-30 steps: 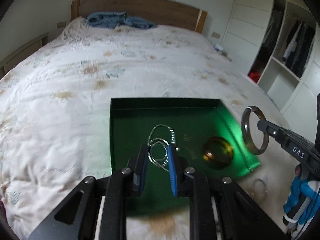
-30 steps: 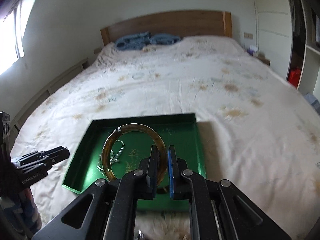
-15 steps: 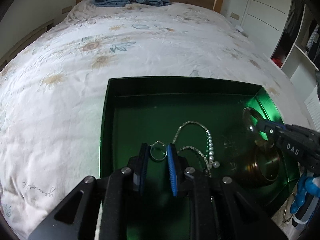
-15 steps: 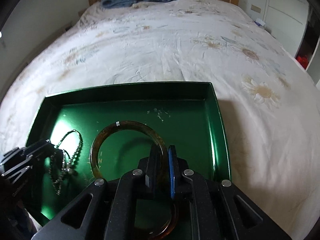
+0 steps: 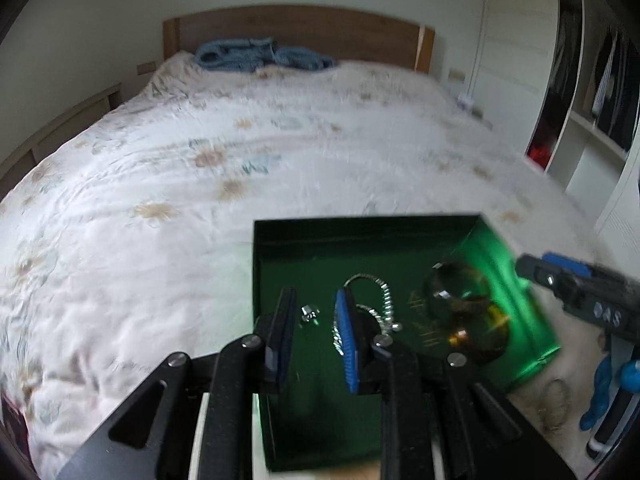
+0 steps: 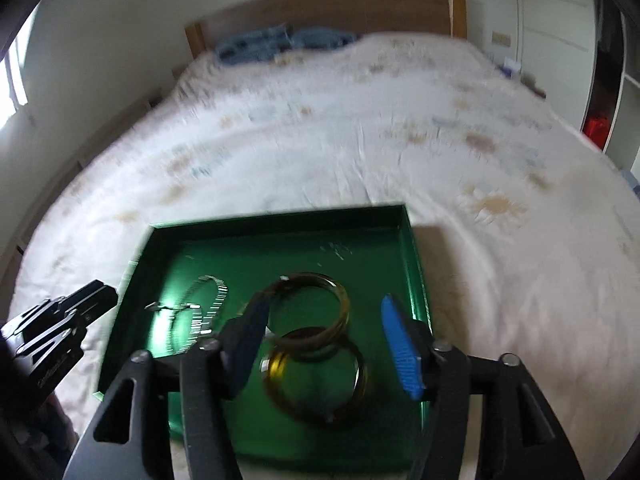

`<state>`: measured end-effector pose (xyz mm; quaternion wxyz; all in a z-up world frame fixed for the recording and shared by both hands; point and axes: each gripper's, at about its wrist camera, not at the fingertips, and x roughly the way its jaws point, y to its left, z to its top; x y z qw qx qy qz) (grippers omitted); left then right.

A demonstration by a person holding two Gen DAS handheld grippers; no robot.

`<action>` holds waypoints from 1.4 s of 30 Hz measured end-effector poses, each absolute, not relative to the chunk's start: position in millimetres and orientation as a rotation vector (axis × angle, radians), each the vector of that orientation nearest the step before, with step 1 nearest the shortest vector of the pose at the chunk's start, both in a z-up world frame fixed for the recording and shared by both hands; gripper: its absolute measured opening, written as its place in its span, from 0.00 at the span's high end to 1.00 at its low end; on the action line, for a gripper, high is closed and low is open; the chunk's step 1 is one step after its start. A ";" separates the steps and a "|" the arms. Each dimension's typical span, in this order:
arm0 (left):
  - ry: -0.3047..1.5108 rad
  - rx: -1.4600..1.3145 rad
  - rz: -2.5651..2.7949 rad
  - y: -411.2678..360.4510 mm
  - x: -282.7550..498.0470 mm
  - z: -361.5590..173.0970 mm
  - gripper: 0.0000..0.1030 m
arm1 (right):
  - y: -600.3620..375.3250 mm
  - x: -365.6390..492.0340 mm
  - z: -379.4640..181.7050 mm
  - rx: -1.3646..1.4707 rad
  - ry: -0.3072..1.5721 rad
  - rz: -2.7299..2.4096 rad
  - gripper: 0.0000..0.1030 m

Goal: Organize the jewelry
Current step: 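Carry the ring and brown bangle into the green tray and release both, then withdraw both tools from the tray toward the remaining jewelry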

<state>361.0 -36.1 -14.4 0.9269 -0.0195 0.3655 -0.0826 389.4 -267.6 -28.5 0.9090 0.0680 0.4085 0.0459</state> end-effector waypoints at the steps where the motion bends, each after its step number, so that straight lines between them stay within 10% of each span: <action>1: 0.731 -0.057 -0.167 -31.5 354.2 -8.7 0.80 | -265.3 373.6 -17.4 0.139 0.813 0.111 0.41; 11: 0.661 -0.059 -0.135 19.2 250.3 48.8 0.80 | -243.5 232.2 66.3 0.076 0.624 0.218 0.34; 17: 0.651 -0.028 -0.126 41.4 189.0 64.7 0.62 | -248.2 160.8 83.9 0.058 0.579 0.229 0.34; 42: 0.829 0.010 -0.327 -18.6 102.3 -19.6 0.62 | -295.8 81.1 -6.6 0.085 0.723 0.228 0.55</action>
